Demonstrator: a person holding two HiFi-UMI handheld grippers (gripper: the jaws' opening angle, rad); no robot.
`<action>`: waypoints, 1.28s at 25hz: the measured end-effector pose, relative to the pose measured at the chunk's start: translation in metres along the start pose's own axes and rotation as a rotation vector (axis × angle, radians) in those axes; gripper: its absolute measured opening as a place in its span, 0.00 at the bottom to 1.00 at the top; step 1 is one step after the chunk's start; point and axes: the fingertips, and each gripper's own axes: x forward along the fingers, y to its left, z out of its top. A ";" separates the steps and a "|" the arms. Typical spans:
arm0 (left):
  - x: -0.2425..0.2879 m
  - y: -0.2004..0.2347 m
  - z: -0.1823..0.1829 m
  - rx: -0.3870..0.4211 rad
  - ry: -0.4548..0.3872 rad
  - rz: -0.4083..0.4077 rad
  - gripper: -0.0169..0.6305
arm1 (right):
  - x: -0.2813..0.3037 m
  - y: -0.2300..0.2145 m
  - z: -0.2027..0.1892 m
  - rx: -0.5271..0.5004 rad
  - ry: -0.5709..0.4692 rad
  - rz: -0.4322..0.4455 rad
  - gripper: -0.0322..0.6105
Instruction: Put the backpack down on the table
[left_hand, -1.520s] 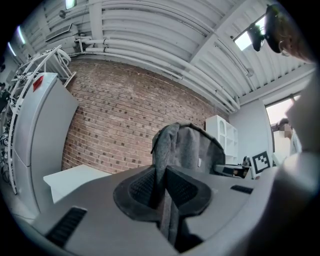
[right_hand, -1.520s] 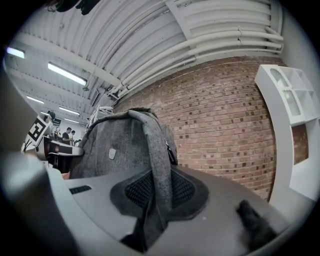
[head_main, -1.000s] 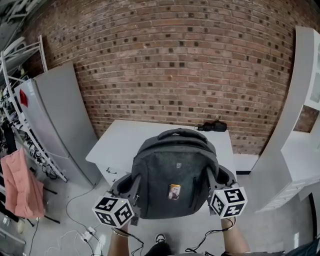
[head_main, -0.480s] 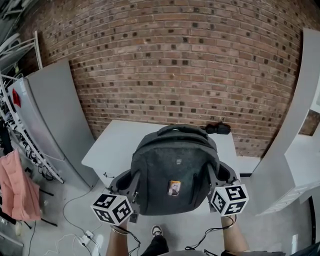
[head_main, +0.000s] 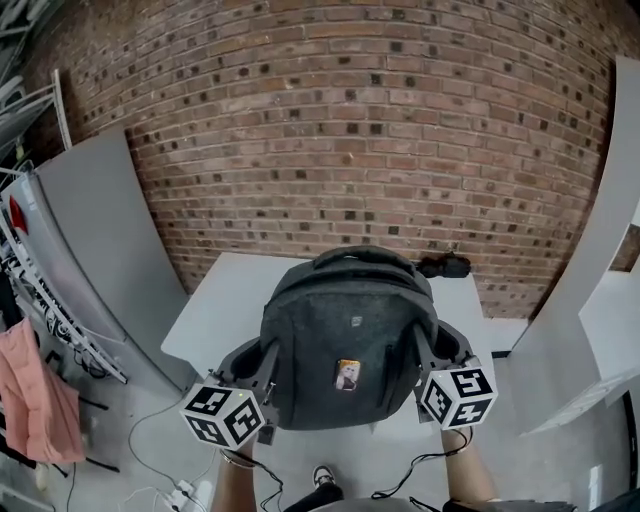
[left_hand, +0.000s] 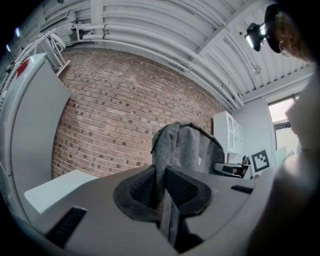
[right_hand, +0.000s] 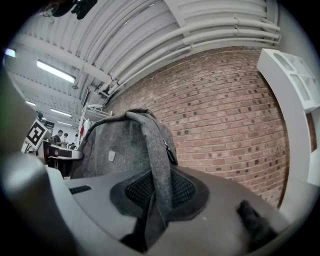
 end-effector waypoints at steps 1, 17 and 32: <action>0.004 0.006 0.001 -0.002 0.000 0.000 0.11 | 0.007 0.001 0.000 -0.003 0.002 0.001 0.15; 0.064 0.094 0.017 -0.041 -0.013 -0.018 0.11 | 0.107 0.015 0.010 -0.046 0.025 -0.023 0.15; 0.121 0.114 0.009 -0.046 0.024 -0.040 0.11 | 0.151 -0.014 -0.003 -0.036 0.055 -0.067 0.15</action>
